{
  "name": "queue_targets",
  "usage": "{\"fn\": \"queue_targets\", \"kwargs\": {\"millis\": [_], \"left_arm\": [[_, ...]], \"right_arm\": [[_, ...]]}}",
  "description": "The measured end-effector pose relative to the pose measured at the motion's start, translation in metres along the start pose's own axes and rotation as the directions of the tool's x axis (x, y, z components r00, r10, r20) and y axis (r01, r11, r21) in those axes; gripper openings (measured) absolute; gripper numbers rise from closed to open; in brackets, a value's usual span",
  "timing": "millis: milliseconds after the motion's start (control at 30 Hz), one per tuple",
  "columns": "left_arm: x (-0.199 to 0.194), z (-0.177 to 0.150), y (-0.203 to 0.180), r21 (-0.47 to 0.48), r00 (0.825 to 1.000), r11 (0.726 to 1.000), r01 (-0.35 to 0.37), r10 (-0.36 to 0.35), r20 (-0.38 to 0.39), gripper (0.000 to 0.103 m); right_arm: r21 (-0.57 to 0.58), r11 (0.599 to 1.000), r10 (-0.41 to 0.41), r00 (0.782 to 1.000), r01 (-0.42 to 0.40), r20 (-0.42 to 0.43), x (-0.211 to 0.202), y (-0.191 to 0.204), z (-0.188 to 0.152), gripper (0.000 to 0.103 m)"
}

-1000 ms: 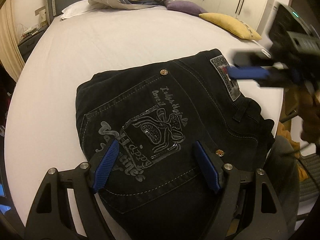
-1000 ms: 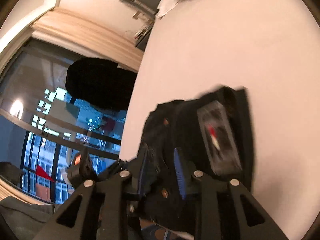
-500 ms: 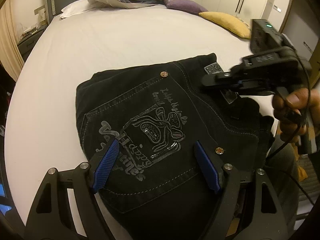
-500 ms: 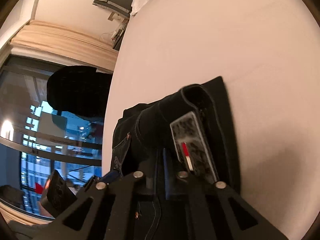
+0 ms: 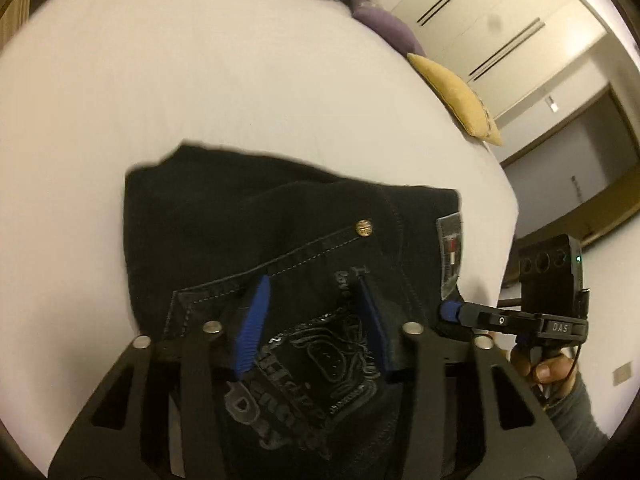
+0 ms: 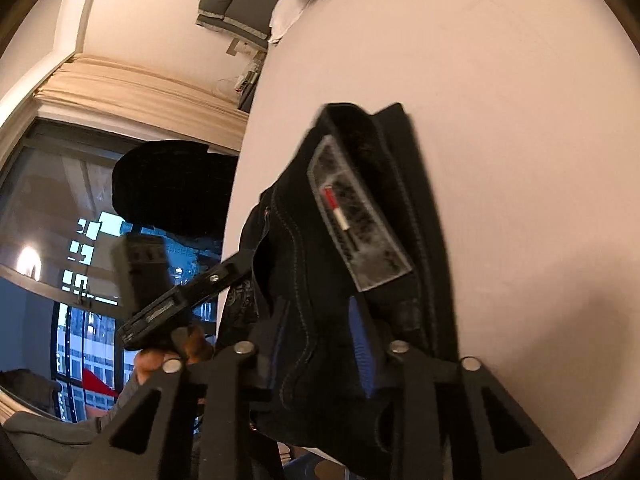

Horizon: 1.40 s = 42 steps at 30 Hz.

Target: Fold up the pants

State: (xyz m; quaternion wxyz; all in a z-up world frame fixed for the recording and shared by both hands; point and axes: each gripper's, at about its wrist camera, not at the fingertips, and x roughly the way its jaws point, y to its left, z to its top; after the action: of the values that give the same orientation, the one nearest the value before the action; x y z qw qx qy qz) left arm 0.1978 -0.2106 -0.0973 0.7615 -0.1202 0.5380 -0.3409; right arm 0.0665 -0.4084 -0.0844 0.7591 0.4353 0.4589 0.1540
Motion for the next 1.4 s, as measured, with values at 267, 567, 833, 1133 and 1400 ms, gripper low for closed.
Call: {"fn": "queue_targets", "kwargs": {"millis": [267,567,833,1133,1400], "left_arm": [[-0.038,-0.04,-0.008,0.048,0.993,0.994,0.096,-0.1,0.069,0.032],[-0.025,-0.089,-0.033,0.251,0.997,0.965,0.071,-0.071,-0.009,0.032],[-0.068,-0.083,-0.042,0.271,0.993,0.962,-0.03,-0.001,0.114,0.058],[-0.059,-0.07,0.031,-0.046,0.999,0.999,-0.002,0.004,0.047,0.095],[-0.033,-0.047,0.031,-0.047,0.999,0.999,-0.01,0.008,-0.037,0.089]], "right_arm": [[0.01,1.0,-0.009,1.0,0.009,0.009,-0.01,-0.009,-0.004,0.003],[-0.031,0.999,0.015,1.0,-0.014,0.024,-0.023,-0.003,-0.025,0.022],[-0.091,0.996,0.015,0.987,0.0,0.159,-0.069,0.021,-0.008,0.068],[-0.012,0.998,-0.064,0.998,0.064,0.021,-0.033,-0.017,0.025,0.071],[-0.044,0.995,-0.088,0.992,0.084,-0.087,-0.001,-0.009,0.045,0.057]]}}
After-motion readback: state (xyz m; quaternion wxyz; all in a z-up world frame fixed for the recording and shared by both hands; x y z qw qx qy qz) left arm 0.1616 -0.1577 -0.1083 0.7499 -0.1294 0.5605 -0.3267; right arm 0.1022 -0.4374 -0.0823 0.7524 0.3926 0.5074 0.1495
